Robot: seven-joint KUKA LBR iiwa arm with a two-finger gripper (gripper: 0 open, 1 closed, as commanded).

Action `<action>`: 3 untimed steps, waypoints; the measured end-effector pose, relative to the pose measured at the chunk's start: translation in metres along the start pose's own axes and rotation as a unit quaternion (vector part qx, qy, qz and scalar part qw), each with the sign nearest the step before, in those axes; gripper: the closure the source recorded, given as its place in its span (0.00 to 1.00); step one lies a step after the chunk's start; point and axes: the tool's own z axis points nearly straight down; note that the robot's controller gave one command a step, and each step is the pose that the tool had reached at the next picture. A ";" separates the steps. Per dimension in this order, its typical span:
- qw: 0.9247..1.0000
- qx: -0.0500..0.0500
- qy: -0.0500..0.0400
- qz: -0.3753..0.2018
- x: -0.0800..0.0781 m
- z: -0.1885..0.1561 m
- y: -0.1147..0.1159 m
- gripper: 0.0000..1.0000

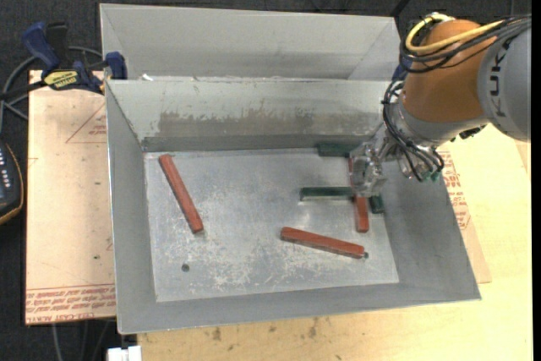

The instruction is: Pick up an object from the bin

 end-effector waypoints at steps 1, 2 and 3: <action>1.000 -0.001 0.003 -0.001 0.001 0.003 0.000 0.00; 1.000 -0.003 0.007 -0.013 0.003 0.078 0.029 0.00; 1.000 -0.001 0.004 -0.012 0.001 0.073 0.027 1.00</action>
Offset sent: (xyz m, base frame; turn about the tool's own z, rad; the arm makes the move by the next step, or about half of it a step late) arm 0.0000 0.0000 0.0000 0.0000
